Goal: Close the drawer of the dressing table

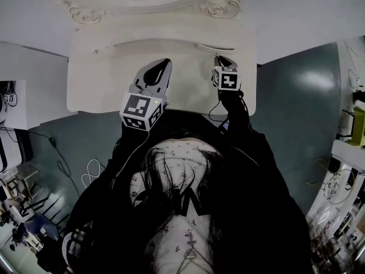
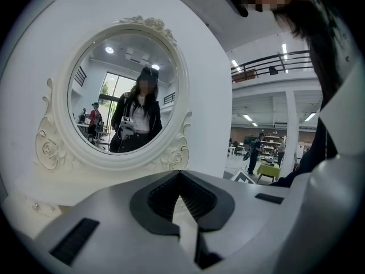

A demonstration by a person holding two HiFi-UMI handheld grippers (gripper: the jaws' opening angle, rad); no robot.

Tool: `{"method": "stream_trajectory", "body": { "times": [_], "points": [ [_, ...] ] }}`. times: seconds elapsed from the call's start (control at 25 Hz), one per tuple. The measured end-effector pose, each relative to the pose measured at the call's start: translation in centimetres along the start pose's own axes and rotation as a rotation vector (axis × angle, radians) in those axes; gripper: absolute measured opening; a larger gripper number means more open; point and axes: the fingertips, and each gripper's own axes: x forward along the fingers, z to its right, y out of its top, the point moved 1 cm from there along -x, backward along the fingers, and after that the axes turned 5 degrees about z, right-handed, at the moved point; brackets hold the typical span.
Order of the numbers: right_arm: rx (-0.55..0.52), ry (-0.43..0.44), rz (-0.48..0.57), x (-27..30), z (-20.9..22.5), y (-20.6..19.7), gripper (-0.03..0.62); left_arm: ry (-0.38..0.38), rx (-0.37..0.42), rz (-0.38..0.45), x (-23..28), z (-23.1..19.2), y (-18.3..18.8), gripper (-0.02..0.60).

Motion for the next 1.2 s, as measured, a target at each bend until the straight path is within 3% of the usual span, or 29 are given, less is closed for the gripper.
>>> {"method": "stream_trajectory", "body": {
  "times": [1.2],
  "points": [
    [0.077,-0.001,0.019,1.7,1.1,1.8,0.057,0.024,-0.018,-0.009,-1.0,-0.5,-0.7,0.0]
  ]
}}
